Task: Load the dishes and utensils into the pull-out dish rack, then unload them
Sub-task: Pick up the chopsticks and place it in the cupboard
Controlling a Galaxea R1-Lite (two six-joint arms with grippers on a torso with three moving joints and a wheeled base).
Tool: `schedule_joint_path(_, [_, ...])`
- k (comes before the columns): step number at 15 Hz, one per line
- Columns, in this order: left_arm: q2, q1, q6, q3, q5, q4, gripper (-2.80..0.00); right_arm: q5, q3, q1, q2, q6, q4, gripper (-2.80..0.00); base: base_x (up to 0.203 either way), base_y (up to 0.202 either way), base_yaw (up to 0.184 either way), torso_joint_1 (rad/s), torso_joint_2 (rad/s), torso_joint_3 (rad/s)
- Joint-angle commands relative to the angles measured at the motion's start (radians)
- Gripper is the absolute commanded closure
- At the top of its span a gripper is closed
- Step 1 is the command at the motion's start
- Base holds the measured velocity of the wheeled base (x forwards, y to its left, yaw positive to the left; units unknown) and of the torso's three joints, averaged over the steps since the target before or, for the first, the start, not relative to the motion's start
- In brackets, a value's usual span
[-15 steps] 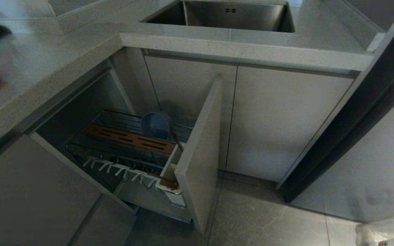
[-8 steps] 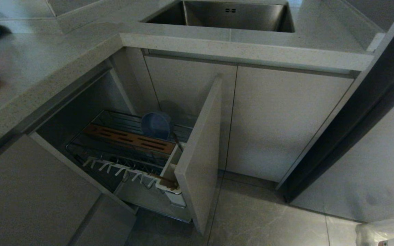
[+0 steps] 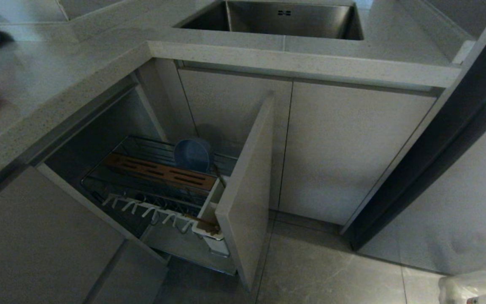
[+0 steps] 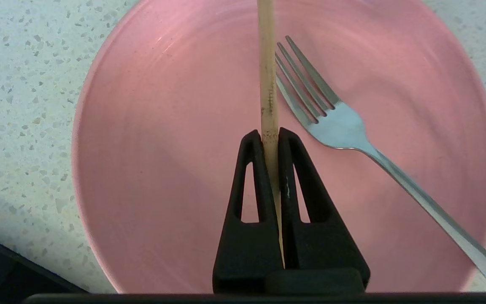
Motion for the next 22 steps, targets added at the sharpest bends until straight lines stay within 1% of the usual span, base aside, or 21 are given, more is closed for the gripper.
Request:
schedule_joint_path(1, [-0.033,0.001,-0.006,0.0,-0.006,0.005,0.0,0.0,0.0,0.0,0.0,0.0,0.0,0.0,0.0,0.0,0.0,0.0,0.0,0.0])
schedule_joint_path(3, [-0.073,0.001,-0.03,0.0,-0.007,0.005,0.0,0.0,0.0,0.0,0.0,0.0,0.0,0.0,0.0,0.0,0.0,0.0,0.0,0.0])
schedule_joint_path(6, [-0.144,-0.01,-0.099,-0.001,-0.008,0.002,0.0,0.0,0.0,0.0,0.0,0.0,0.0,0.0,0.0,0.0,0.0,0.0,0.0,0.0])
schedule_joint_path(7, [-0.168,-0.028,-0.138,-0.002,-0.007,-0.004,0.0,0.0,0.0,0.0,0.001,0.0,0.0,0.0,0.0,0.0,0.0,0.0,0.0,0.0])
schedule_joint_path(9, [-0.207,-0.101,-0.263,-0.003,-0.003,-0.017,0.0,0.0,0.0,0.0,0.0,-0.001,0.0,0.0,0.0,0.0,0.0,0.0,0.0,0.0])
schedule_joint_path(11, [-0.238,-0.213,-0.37,-0.002,0.016,-0.019,0.0,0.0,0.0,0.0,0.001,0.0,0.0,0.0,0.0,0.0,0.0,0.0,0.0,0.0])
schedule_joint_path(12, [-0.248,-0.271,-0.4,-0.002,0.028,-0.012,0.0,0.0,0.0,0.0,0.0,-0.001,0.0,0.0,0.0,0.0,0.0,0.0,0.0,0.0])
schedule_joint_path(13, [-0.258,-0.348,-0.421,-0.002,0.041,0.006,0.0,0.0,0.0,0.0,0.0,0.0,0.0,0.0,0.0,0.0,0.0,0.0,0.0,0.0])
schedule_joint_path(15, [-0.271,-0.495,-0.44,-0.001,0.056,0.075,0.0,-0.001,0.0,0.0,0.001,0.0,0.0,0.0,0.0,0.0,0.0,0.0,0.0,0.0])
schedule_joint_path(16, [-0.274,-0.563,-0.444,0.0,0.06,0.127,0.0,0.0,0.0,0.0,0.0,0.0,0.0,0.0,0.0,0.0,0.0,0.0,0.0,0.0])
schedule_joint_path(19, [-0.27,-0.73,-0.445,0.029,0.074,0.254,0.0,0.0,0.0,0.0,0.0,0.0,0.0,0.0,0.0,0.0,0.0,0.0,0.0,0.0])
schedule_joint_path(20, [-0.266,-0.78,-0.443,0.061,0.09,0.288,0.0,0.0,0.0,0.0,0.0,-0.001,0.0,0.0,0.0,0.0,0.0,0.0,0.0,0.0])
schedule_joint_path(22, [-0.259,-0.847,-0.441,0.127,0.122,0.314,0.0,0.0,0.0,0.0,0.001,0.0,0.0,0.0,0.0,0.0,0.0,0.0,0.0,0.0])
